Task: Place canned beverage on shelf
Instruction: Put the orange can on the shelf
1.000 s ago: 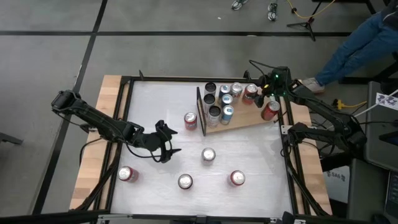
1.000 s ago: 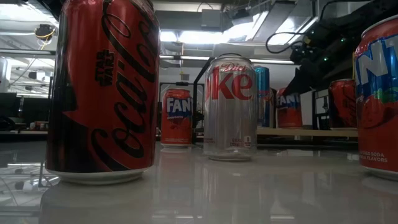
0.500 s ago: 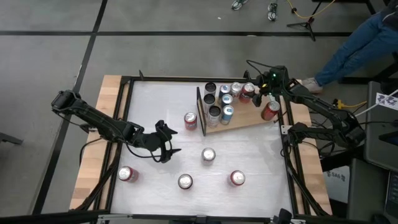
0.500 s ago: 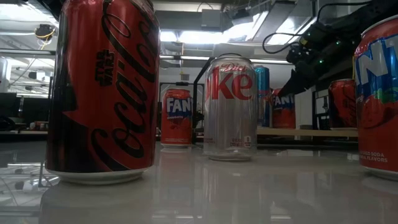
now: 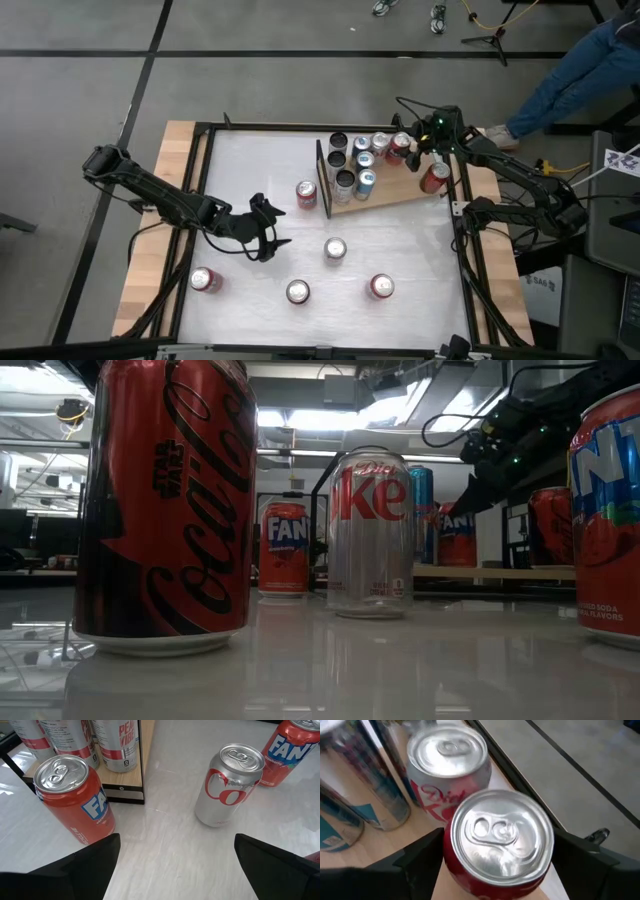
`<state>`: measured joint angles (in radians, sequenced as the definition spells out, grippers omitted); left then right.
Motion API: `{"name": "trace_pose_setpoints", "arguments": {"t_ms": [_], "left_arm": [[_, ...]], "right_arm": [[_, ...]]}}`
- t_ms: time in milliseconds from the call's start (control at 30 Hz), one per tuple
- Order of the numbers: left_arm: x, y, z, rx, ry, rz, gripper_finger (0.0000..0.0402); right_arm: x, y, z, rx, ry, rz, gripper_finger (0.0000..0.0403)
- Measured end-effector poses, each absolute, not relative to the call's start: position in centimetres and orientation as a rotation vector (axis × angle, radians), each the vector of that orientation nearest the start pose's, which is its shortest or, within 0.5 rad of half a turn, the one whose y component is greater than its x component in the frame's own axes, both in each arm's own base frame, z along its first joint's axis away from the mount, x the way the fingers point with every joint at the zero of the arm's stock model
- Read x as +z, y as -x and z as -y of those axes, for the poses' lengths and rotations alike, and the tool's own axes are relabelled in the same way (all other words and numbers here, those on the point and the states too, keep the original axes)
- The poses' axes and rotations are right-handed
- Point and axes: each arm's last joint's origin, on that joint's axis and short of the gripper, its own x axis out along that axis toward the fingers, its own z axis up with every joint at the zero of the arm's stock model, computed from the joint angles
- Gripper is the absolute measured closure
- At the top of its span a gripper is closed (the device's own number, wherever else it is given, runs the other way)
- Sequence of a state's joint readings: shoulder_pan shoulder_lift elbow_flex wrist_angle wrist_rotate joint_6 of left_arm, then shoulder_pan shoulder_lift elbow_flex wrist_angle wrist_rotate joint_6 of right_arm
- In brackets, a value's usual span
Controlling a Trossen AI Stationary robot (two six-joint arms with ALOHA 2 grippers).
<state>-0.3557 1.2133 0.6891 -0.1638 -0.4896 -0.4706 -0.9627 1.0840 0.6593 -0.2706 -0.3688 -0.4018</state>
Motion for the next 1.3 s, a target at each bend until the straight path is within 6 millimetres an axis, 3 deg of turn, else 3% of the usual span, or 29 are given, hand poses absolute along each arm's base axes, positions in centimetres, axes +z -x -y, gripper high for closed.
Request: {"name": "trace_pose_setpoints", "arguments": {"t_ms": [833, 1300], "left_arm": [[22.1, -23.1, 7.1, 0.271, 0.173, -0.579, 0.0016], [22.1, -23.1, 7.2, 0.270, 0.172, -0.579, 0.0016]], "right_arm": [[22.9, -13.1, 17.1, -0.455, -0.064, -0.670, 0.0061], [25.3, -11.5, 14.8, -0.469, -0.015, -0.608, 0.0061]]}}
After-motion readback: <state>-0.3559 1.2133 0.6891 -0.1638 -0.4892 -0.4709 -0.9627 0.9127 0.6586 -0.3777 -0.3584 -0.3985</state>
